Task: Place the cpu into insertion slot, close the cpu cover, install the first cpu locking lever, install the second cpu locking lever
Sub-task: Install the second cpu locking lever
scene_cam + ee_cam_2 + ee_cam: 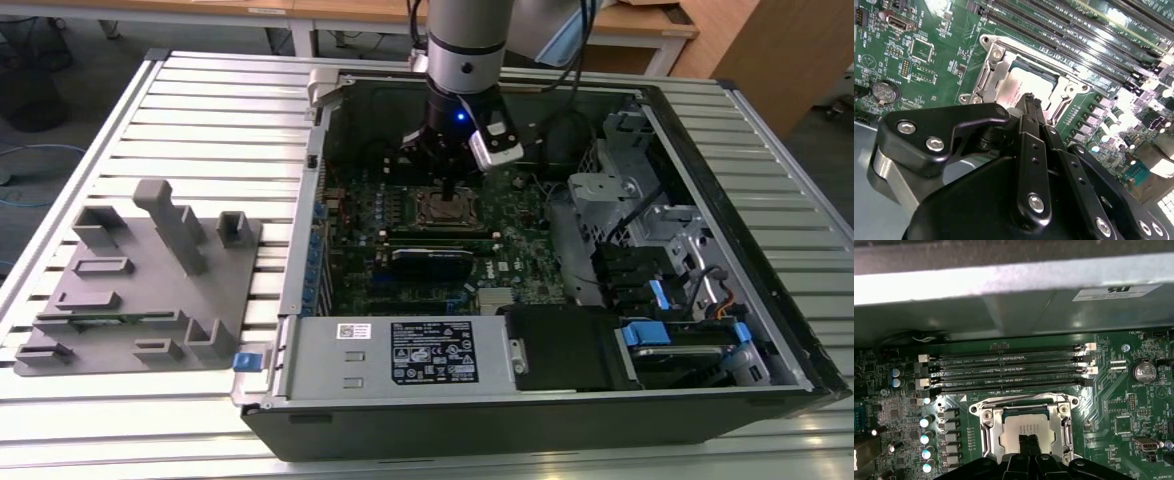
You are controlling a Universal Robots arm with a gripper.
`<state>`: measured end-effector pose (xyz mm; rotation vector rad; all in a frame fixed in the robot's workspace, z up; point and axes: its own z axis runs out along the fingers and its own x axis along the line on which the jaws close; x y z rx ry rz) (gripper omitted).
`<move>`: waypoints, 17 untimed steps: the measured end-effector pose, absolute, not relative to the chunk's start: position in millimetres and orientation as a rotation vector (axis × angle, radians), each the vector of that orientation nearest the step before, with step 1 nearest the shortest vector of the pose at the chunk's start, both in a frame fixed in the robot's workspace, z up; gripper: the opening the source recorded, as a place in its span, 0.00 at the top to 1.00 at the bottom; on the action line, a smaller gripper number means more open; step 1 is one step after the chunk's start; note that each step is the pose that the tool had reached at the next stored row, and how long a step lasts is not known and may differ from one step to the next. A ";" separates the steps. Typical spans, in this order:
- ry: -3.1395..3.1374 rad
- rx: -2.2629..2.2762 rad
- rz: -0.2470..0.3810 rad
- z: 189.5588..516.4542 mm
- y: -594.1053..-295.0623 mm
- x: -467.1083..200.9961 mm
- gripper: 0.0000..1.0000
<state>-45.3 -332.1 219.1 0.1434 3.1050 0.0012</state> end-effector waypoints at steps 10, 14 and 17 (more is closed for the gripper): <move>3.102 0.143 0.001 220.6 -332.0 -46.2 0.89; 3.102 0.143 0.001 222.9 -332.0 -46.2 0.89; 3.102 0.143 0.001 225.4 -332.0 -46.2 0.89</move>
